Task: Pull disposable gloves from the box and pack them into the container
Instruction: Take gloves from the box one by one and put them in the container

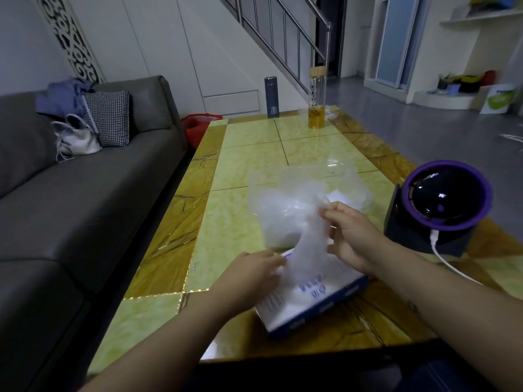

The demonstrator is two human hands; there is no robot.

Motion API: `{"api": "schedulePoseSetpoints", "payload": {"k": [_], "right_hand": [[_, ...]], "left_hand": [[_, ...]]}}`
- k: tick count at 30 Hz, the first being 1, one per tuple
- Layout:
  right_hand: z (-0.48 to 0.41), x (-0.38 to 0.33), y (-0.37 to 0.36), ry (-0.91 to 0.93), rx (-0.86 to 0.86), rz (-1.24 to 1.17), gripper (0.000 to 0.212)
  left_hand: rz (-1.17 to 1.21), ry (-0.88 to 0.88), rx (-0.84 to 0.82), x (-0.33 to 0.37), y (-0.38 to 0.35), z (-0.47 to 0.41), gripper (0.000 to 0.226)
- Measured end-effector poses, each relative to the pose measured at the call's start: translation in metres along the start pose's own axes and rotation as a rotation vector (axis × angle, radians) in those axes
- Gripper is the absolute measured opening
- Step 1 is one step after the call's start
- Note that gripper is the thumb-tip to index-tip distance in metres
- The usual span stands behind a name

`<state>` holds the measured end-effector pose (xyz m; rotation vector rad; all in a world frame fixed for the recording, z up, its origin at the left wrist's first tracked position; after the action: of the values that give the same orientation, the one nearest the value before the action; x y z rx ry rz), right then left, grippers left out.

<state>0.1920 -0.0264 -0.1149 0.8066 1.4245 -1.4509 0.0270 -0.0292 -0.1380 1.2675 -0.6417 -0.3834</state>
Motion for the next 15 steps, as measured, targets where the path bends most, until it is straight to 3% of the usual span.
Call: {"api": "schedulePoseSetpoints", "payload": {"k": [4, 7, 10, 15], "right_hand": [[-0.001, -0.015, -0.005, 0.088, 0.033, 0.011, 0.017], [-0.005, -0.054, -0.005, 0.264, 0.114, 0.287, 0.015], [-0.006, -0.080, -0.012, 0.307, 0.076, 0.629, 0.027], [-0.007, -0.091, -0.021, 0.272, 0.014, 0.780, 0.027]], "left_hand": [[-0.412, -0.067, -0.080, 0.010, -0.012, -0.010, 0.020], [-0.437, -0.076, -0.112, 0.025, -0.011, -0.020, 0.022], [0.056, 0.046, -0.266, 0.019, 0.010, -0.022, 0.046], [0.891, -0.081, -0.301, 0.005, 0.067, 0.006, 0.052]]}}
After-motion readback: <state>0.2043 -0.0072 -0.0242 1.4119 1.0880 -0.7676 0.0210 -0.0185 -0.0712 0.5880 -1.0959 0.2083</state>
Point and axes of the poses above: each hand's wrist, its own z-axis away from the middle knuckle, its own y-axis out of the back of the hand, x = y × z, the point moved 5 cm from there along -z, towards the middle knuckle, and after that the axes turned 11 degrees about -x, right-handed, at the moved point
